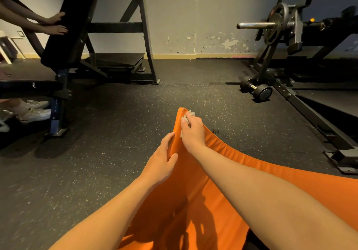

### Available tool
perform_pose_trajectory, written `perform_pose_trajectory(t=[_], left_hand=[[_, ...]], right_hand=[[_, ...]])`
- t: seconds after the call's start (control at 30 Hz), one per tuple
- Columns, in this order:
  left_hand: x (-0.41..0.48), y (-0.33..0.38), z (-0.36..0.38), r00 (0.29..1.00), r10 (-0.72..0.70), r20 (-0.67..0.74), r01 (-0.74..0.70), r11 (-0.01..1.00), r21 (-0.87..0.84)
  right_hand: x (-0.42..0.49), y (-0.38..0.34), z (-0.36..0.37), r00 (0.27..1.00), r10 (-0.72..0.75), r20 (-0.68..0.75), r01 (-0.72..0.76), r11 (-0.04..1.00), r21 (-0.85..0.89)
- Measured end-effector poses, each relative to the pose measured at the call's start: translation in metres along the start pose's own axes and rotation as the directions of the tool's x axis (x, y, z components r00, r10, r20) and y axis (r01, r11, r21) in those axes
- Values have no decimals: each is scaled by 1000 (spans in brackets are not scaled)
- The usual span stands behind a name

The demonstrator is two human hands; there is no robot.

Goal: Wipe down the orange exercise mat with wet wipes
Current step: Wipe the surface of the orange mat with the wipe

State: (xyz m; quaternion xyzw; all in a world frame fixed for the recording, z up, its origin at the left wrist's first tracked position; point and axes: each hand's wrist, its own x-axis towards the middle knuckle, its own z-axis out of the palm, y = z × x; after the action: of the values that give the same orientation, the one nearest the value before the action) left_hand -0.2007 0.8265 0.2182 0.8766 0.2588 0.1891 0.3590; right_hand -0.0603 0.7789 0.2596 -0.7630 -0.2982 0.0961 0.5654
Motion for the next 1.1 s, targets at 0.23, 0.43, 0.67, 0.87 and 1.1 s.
perform_pose_trajectory(t=[0.23, 0.43, 0.67, 0.87, 1.1], left_hand=[[4, -7, -3, 998, -44, -53, 42, 998, -37], [-5, -1, 0, 999, 35, 29, -34, 999, -20], [-7, -12, -3, 1000, -19, 1, 19, 1000, -15], [-10, -9, 1, 1000, -22, 13, 22, 999, -30], [-6, -18, -6, 999, -22, -24, 20, 998, -61]], right_hand=[[-27, 25, 6, 981, -101, 166, 130, 976, -175], [4, 3, 2, 984, -178, -10, 176, 977, -119], [-12, 32, 10, 926, -313, 213, 363, 892, -269], [0, 22, 3, 941, -292, 173, 333, 889, -315], [-30, 28, 22, 945, -260, 198, 309, 907, -285]])
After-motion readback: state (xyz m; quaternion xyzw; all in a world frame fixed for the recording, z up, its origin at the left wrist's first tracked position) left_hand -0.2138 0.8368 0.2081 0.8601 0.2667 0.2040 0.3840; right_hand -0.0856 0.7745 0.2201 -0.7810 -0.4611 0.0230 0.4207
